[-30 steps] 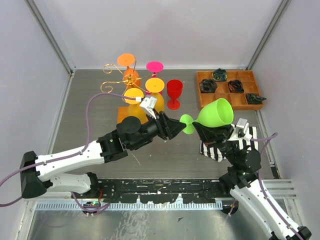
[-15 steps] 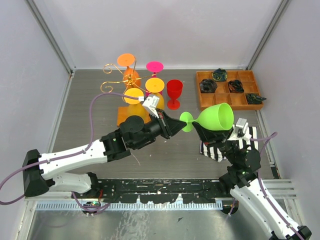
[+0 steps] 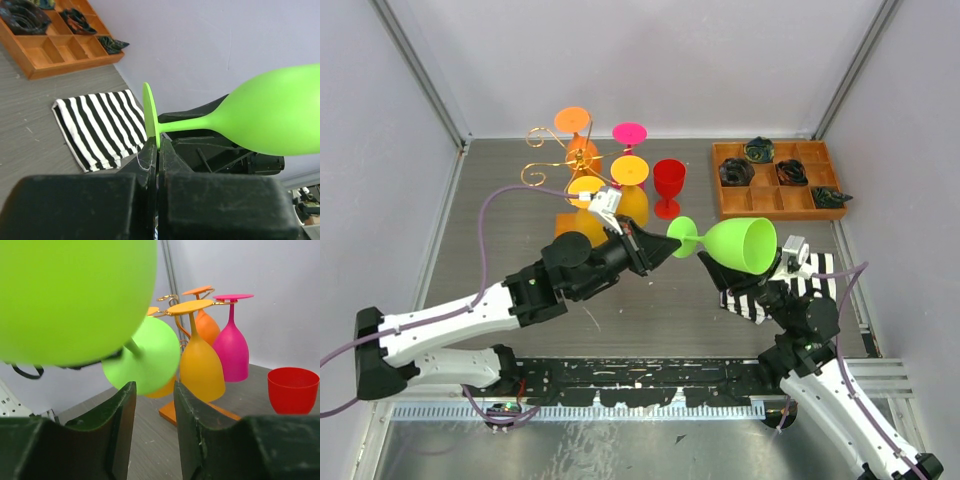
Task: Place the wine glass upside down on the wine glass rack
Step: Pick up the wine glass at the center of the board.
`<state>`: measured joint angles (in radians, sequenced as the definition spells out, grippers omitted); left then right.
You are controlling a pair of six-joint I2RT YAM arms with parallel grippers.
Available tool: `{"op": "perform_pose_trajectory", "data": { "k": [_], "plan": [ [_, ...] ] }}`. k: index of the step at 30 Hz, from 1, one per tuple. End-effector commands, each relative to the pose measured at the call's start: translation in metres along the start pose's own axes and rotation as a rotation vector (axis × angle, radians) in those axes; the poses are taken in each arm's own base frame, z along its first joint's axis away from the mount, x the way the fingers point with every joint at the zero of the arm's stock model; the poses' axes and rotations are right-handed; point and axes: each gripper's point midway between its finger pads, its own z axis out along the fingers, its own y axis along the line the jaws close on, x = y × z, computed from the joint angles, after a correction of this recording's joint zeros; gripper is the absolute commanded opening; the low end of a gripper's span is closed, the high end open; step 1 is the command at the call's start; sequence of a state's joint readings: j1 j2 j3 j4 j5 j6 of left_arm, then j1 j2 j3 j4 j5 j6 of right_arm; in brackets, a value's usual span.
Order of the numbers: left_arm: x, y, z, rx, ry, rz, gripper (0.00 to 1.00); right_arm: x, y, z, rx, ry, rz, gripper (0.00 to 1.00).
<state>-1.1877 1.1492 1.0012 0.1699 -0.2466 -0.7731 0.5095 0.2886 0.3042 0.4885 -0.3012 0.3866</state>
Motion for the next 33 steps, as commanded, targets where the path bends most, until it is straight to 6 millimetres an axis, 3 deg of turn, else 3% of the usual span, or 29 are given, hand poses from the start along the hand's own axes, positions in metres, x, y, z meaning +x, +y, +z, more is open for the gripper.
{"op": "perform_pose_trajectory", "data": {
  "k": [1,8,16,20,25,33],
  "plan": [
    [-0.034,0.000,-0.022,-0.057,-0.074,0.070,0.00,-0.012,0.009,0.000,-0.016,0.026,-0.035,0.43],
    [-0.064,0.012,-0.058,-0.151,-0.090,0.243,0.00,0.003,-0.003,-0.003,0.079,0.157,0.020,0.45],
    [-0.088,0.033,-0.098,-0.281,0.020,0.625,0.00,0.024,-0.039,-0.015,0.380,0.375,0.152,0.47],
    [-0.098,0.048,-0.117,-0.335,0.076,0.829,0.00,0.029,-0.039,-0.019,0.439,0.477,0.205,0.48],
    [-0.100,0.043,-0.133,-0.248,0.118,0.980,0.00,0.010,-0.036,-0.021,0.476,0.458,0.219,0.52],
    [-0.088,0.048,-0.129,-0.203,0.260,1.165,0.00,-0.006,0.000,0.001,0.272,0.530,0.215,0.53]
  ]
}}
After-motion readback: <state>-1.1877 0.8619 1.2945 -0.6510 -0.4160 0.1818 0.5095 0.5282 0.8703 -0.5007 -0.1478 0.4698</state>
